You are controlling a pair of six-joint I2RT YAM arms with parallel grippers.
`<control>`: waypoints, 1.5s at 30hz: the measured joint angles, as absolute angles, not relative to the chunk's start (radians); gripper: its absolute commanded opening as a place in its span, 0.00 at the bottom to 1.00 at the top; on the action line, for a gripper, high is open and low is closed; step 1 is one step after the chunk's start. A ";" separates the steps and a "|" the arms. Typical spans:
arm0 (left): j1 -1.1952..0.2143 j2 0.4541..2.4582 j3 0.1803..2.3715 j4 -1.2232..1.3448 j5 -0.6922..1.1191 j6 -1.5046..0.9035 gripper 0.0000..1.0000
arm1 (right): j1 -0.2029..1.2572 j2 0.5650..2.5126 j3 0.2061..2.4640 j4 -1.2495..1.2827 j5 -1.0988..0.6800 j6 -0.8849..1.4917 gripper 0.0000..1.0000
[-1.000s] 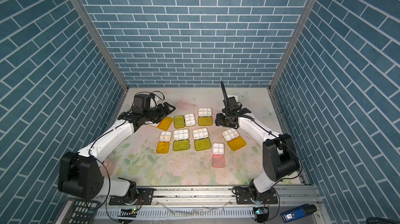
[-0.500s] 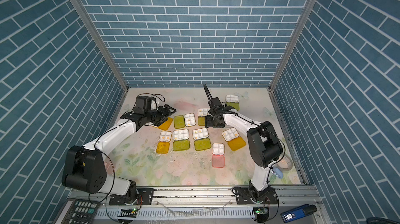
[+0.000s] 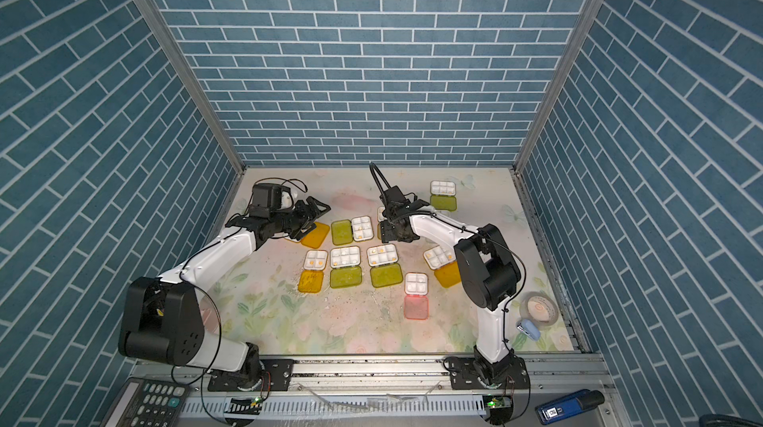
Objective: Close pillboxes
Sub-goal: Adjust the pillbox at the center of the board.
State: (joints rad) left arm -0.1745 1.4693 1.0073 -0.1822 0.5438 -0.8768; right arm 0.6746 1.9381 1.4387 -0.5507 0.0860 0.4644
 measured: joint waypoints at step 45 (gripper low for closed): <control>-0.140 1.504 1.000 -0.160 0.563 -0.888 0.88 | 0.820 2.101 1.575 -0.617 0.244 0.410 0.81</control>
State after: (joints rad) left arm -0.1398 1.5036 0.9997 -0.1596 0.5632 -0.8883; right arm 0.8196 2.1006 1.5753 -0.6170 0.2440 0.4099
